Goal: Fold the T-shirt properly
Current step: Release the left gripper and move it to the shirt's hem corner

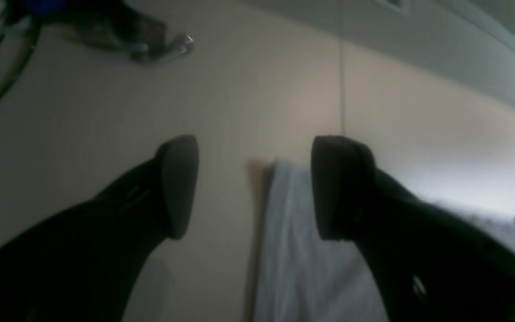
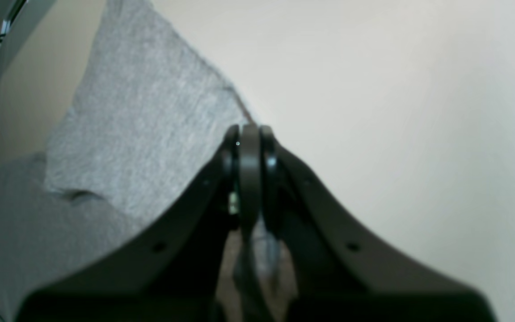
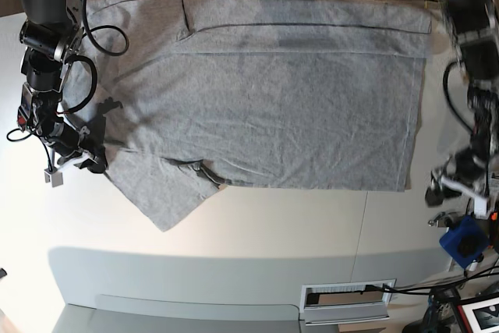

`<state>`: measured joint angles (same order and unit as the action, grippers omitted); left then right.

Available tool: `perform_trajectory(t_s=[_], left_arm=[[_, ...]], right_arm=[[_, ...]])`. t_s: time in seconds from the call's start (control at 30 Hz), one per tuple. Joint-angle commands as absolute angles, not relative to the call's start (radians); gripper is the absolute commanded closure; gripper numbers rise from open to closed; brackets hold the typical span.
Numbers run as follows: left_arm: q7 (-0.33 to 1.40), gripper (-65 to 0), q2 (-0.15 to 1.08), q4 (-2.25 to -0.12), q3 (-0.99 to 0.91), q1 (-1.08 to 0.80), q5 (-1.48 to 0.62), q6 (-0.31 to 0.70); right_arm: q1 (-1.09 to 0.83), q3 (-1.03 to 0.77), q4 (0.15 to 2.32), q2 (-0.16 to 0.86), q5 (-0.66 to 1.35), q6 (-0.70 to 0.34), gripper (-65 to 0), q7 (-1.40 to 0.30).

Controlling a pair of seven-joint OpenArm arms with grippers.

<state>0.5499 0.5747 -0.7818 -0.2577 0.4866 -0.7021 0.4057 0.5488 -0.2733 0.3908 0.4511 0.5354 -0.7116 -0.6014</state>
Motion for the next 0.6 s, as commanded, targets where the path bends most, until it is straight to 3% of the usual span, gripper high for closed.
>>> perform_trajectory(t_s=[0.0,0.2,0.57], left_arm=[[0.517,-39.9,0.595,-0.738,-0.241,0.565,-0.689,0.397],[0.409,-39.9,0.566,-0.440,-0.170,0.737,-0.542,0.304],[0.402,-39.9,0.498,-0.393,-0.175,0.615,-0.586,0.303]], right_arm=[[0.559,-0.269,0.392,0.463,0.496,-0.695,0.0,-0.635],[0.559,-0.269,0.392,0.463,0.496,-0.695,0.0,-0.635],[0.559,-0.269,0.392,0.463,0.496,-0.696,0.0,-0.628]])
